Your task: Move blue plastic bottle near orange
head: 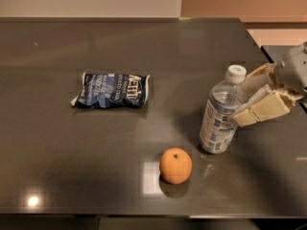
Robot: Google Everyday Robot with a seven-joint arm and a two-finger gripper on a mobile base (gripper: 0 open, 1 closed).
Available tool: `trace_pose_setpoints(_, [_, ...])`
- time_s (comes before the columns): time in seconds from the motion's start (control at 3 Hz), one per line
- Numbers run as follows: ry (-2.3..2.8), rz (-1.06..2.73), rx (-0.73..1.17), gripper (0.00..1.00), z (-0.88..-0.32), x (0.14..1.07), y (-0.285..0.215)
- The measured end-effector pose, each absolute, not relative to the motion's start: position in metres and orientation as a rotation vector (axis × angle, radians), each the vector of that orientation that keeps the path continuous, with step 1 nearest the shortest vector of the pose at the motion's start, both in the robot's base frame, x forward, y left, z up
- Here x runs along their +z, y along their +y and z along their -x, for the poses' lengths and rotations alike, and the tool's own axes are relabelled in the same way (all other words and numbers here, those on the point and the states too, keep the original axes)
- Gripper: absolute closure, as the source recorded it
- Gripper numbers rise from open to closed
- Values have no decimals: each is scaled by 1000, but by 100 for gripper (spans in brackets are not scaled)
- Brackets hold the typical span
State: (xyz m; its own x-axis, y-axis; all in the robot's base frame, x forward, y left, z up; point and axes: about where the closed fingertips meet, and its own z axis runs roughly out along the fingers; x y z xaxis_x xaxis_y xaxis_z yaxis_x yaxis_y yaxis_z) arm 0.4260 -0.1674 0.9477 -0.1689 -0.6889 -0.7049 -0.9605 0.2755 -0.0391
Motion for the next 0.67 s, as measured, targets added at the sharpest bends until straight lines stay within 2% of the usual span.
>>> trace_pose_setpoints(0.33, [1919, 1463, 576, 83, -418, 946, -169])
trace_pose_setpoints(0.67, [1917, 1448, 593, 60, -411, 943, -172])
